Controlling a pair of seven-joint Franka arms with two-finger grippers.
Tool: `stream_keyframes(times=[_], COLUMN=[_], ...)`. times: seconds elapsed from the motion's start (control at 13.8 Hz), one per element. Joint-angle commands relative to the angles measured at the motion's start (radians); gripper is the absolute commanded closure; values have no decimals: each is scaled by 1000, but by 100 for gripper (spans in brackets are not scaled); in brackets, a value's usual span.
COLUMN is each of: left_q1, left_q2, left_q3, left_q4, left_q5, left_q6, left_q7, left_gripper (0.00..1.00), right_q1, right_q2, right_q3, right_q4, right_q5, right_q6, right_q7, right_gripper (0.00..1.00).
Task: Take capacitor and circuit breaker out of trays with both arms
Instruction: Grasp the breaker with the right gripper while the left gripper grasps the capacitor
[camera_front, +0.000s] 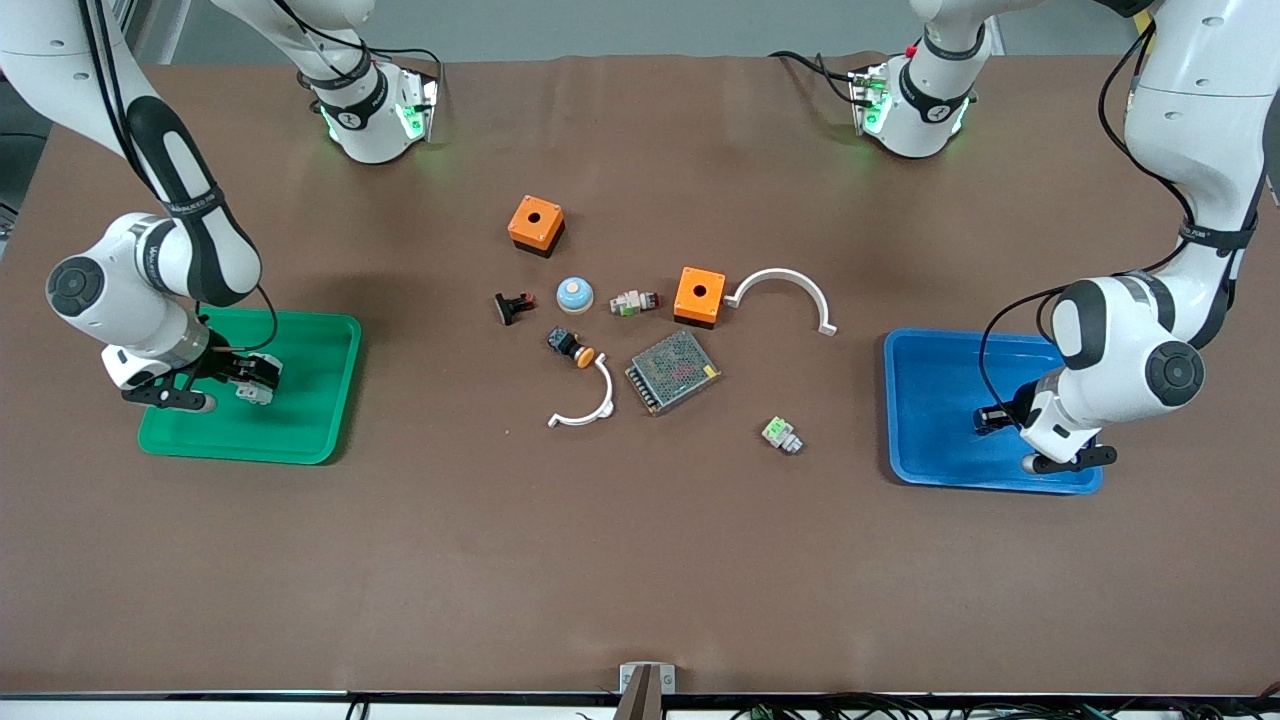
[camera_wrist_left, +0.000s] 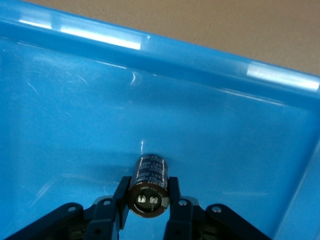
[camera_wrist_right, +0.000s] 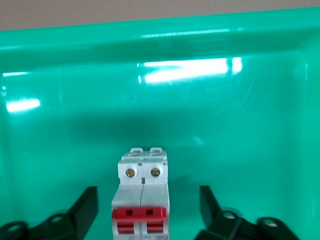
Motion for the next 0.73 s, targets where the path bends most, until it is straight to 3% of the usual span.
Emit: stream_keyframes(times=[0.0, 0.07, 0.15, 0.29, 0.51, 0.65], left_q1=[-46, -77, -104, -161, -273, -359], left_q2=[-63, -90, -107, -136, -143, -115], left_q3=[-4, -5, -8, -25, -42, -42], left_q4=[1, 1, 2, 1, -2, 1], left_q5=[16, 16, 16, 15, 15, 15], left_q6=[-11, -33, -59, -85, -102, -91], left_q7=[-95, -134, -171, -291, -532, -670], left_gripper=[100, 100, 100, 100, 100, 100], right_q1=[-14, -14, -8, 42, 134, 220], right_q2=[-19, -20, -25, -52, -83, -88], right_q3=[14, 14, 15, 21, 23, 35], right_q4=[-26, -20, -5, 55, 185, 210], right_q5=[-14, -14, -14, -14, -2, 38], right_q6=[-10, -19, -31, -133, -394, -442], right_q7=[-3, -6, -6, 10, 68, 73], right_gripper=[87, 98, 100, 100, 100, 100])
